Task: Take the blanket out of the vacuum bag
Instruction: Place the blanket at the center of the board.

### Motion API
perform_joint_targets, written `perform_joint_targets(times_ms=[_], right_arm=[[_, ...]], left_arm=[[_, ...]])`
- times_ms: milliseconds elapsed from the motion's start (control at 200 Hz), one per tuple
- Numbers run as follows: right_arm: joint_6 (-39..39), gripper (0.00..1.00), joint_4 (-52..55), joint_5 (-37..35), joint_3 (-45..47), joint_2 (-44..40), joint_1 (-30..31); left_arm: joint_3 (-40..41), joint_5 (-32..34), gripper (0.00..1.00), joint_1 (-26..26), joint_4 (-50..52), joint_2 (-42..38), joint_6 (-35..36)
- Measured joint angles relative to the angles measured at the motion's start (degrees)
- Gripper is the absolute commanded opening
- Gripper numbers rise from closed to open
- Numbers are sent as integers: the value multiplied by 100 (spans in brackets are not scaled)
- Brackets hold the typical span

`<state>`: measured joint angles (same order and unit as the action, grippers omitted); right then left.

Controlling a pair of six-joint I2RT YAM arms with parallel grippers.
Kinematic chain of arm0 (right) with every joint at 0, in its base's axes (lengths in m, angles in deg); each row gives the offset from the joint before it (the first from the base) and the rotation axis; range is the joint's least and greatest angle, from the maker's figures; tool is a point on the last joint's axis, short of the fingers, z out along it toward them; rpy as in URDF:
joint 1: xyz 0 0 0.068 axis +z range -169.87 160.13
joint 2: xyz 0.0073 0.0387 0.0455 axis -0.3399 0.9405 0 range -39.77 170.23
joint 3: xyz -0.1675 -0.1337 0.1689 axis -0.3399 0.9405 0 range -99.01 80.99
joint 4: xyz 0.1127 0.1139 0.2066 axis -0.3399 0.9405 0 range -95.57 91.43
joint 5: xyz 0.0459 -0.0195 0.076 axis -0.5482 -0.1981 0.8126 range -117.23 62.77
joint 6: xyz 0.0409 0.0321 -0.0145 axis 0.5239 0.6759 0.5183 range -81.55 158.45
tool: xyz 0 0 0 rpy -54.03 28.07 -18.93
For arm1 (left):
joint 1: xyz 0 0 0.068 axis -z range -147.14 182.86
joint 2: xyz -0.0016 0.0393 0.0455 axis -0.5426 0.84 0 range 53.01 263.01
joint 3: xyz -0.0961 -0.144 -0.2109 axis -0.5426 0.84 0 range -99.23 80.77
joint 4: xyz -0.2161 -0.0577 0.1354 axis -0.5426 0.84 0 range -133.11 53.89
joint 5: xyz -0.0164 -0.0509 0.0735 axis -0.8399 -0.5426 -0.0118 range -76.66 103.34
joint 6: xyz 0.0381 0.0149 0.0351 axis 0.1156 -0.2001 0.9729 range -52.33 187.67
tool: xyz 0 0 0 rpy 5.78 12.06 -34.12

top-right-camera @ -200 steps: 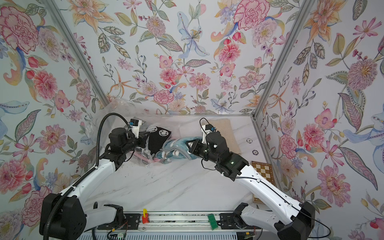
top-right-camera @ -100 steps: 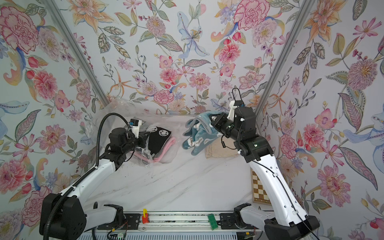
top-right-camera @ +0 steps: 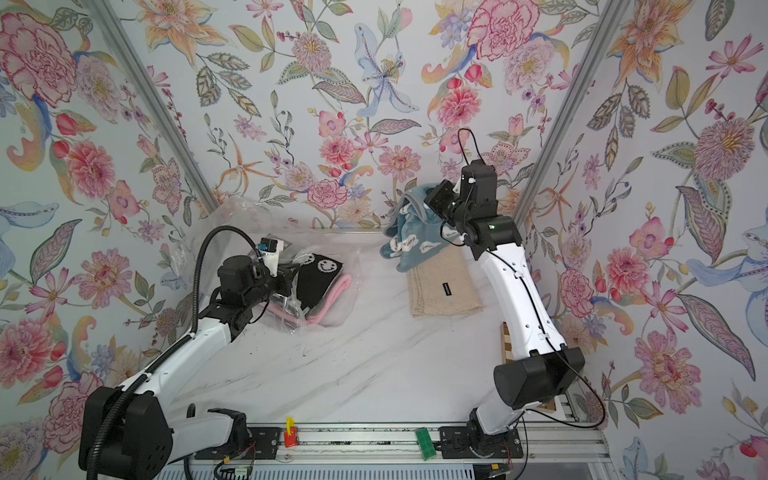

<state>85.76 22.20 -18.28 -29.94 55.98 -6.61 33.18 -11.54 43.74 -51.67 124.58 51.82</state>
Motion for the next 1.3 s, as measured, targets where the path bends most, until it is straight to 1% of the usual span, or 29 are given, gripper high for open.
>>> perform_joint_targets(times_ms=[150,295,510,590,701,961,1166,1301], right_arm=[[94,0,-181,0,-411,721,-175],[240,0,-446,7,-868,1451,-221],[400,0,-614,146,-2216,2721,-269],[437,0,-632,168,-2465,2973,-310],[459,0,-658,170,-2579,3150,-391],[389,0,-706,107,-2461,3167,-566],[308,0,-754,59,-1554,2789,-588],[260,0,-870,42,-616,2280,-588]], left_arm=[[0,-7,0,0,0,-15,-2],[0,-42,0,0,-2,-44,-39],[2,-83,0,0,-4,-44,-127],[2,-85,0,0,-4,-44,-129],[2,-87,0,0,-2,-42,-129],[2,-175,0,0,0,48,-129],[2,-175,0,0,-2,48,-129],[2,-177,0,0,-2,48,-129]])
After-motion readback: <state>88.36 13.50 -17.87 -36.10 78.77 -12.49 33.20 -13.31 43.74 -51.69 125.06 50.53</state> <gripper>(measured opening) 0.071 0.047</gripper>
